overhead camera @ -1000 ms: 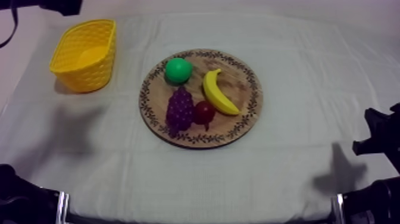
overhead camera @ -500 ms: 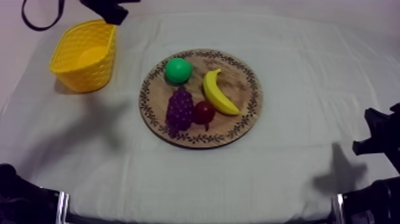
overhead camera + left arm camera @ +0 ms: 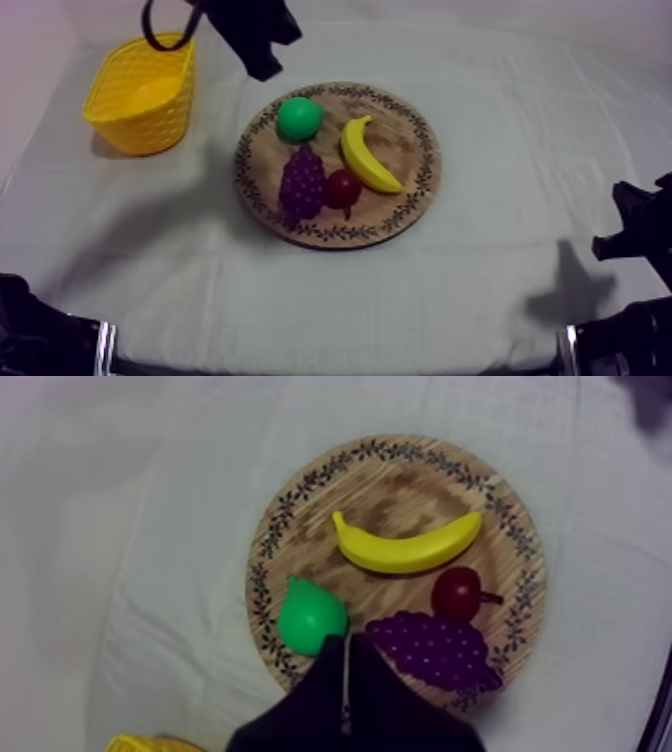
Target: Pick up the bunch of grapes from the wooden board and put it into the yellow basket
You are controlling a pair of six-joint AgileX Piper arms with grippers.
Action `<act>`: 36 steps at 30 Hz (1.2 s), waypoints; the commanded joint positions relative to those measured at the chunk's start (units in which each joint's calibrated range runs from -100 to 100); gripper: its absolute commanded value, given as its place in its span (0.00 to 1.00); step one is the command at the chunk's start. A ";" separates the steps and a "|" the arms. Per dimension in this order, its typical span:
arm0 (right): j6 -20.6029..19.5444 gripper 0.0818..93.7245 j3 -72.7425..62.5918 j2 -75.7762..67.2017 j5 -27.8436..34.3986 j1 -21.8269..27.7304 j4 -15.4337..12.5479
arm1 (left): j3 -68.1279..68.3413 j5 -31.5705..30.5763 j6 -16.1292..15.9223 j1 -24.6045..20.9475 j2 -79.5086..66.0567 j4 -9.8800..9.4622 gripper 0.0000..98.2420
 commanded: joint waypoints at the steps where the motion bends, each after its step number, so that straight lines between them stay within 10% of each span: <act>1: 0.03 0.00 -0.04 0.03 0.00 0.02 -0.02 | -0.36 1.20 0.00 0.18 1.78 -0.25 0.00; 15: 0.01 0.00 -0.04 0.03 0.00 0.02 -0.02 | 2.63 4.62 5.22 -0.53 1.85 -0.86 0.00; 26: 0.01 0.00 -0.04 0.03 0.00 0.02 -0.02 | 2.45 8.50 29.11 -0.18 2.23 0.34 0.00; 36: 0.01 0.00 -0.04 0.03 0.00 0.02 -0.02 | -3.90 17.84 38.00 -0.37 4.57 0.13 0.00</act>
